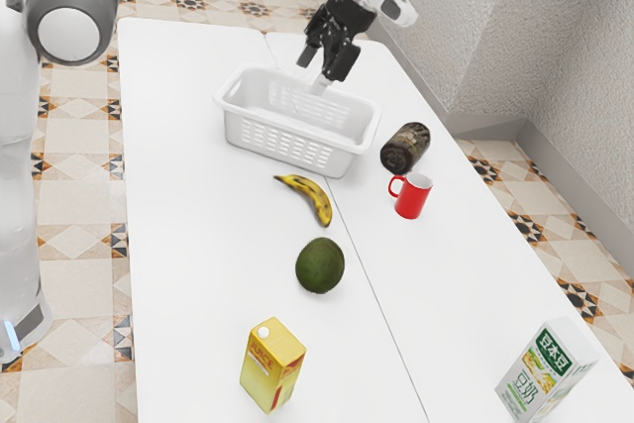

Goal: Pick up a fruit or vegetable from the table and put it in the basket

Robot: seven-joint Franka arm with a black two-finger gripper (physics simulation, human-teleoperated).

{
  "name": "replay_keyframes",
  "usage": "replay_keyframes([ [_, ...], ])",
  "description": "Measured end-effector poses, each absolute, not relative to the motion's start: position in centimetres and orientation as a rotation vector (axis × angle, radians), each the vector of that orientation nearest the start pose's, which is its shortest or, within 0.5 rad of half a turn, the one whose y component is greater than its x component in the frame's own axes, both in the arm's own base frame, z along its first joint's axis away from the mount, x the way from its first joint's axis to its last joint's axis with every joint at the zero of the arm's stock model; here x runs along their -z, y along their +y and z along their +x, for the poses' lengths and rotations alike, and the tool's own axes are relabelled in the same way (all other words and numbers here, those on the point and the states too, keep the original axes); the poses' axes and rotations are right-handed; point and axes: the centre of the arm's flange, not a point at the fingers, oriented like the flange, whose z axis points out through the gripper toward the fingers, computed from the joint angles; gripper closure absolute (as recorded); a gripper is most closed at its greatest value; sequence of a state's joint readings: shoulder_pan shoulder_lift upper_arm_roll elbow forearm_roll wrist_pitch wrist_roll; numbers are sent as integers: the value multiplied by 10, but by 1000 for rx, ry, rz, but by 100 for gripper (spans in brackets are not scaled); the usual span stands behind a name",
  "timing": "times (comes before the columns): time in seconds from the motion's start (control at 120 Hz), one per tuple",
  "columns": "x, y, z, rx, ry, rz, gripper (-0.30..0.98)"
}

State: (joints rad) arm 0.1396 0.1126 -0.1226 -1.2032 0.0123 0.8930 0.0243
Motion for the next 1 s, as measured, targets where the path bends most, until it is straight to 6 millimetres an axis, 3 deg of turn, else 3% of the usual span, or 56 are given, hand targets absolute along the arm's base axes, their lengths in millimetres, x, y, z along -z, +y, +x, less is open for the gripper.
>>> replay_keyframes([
  [0.125,-682,16,538,-321,26,-3131,0],
  [0.258,-695,18,552,-93,39,-3155,0],
  [0.383,-804,10,518,346,74,-3146,0],
  [0.425,-824,-7,508,428,118,-3141,0],
  [0.467,-830,-25,505,461,157,-3145,0],
  [0.533,-817,-50,512,421,161,-3165,0],
  [0.583,-795,-57,525,345,95,-3183,0],
  [0.708,-742,-36,559,178,-197,-3189,0],
  [0.867,-710,-43,581,106,-470,-3147,0],
  [0.933,-678,-39,594,45,-628,-3107,0],
  [1.0,-638,-36,588,-38,-767,-3047,0],
])
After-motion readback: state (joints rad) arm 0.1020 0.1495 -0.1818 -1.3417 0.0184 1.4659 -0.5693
